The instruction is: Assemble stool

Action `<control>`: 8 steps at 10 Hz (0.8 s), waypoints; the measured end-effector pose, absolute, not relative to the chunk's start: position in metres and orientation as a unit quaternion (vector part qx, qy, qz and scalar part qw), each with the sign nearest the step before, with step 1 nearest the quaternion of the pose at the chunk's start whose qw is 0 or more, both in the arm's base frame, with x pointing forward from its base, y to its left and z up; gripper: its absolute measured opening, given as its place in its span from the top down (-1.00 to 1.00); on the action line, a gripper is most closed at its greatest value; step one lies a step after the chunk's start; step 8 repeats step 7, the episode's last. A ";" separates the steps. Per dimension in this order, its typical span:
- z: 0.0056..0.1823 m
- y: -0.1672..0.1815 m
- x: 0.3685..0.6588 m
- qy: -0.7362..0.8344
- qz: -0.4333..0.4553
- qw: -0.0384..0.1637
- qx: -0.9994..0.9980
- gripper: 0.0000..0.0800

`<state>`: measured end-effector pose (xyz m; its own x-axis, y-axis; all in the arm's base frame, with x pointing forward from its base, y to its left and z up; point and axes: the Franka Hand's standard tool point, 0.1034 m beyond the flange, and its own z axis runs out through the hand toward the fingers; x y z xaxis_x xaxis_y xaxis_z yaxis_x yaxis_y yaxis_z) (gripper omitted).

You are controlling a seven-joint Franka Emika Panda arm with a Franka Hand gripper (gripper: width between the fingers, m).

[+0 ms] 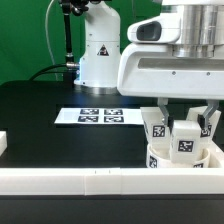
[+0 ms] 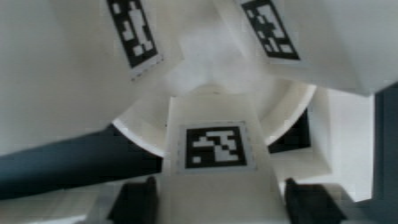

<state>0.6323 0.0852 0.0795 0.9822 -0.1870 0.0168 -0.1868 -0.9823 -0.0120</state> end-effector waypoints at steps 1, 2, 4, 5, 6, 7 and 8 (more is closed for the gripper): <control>0.080 0.085 0.632 0.093 -0.009 0.005 -0.996 -0.28; 0.086 0.083 0.632 0.087 -0.009 0.005 -0.996 -0.51; 0.109 0.078 0.629 0.090 -0.011 0.007 -0.996 -0.61; 0.104 0.078 0.628 0.089 -0.010 0.006 -0.996 -0.62; 0.101 0.078 0.628 0.089 -0.008 0.006 -0.996 -0.62; 0.101 0.078 0.628 0.089 -0.008 0.006 -0.996 -0.62; 0.101 0.078 0.628 0.089 -0.008 0.006 -0.996 -0.62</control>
Offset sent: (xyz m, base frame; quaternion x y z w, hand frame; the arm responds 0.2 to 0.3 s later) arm -0.0241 -0.0189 0.0444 -0.0234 -0.0249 0.0108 0.9994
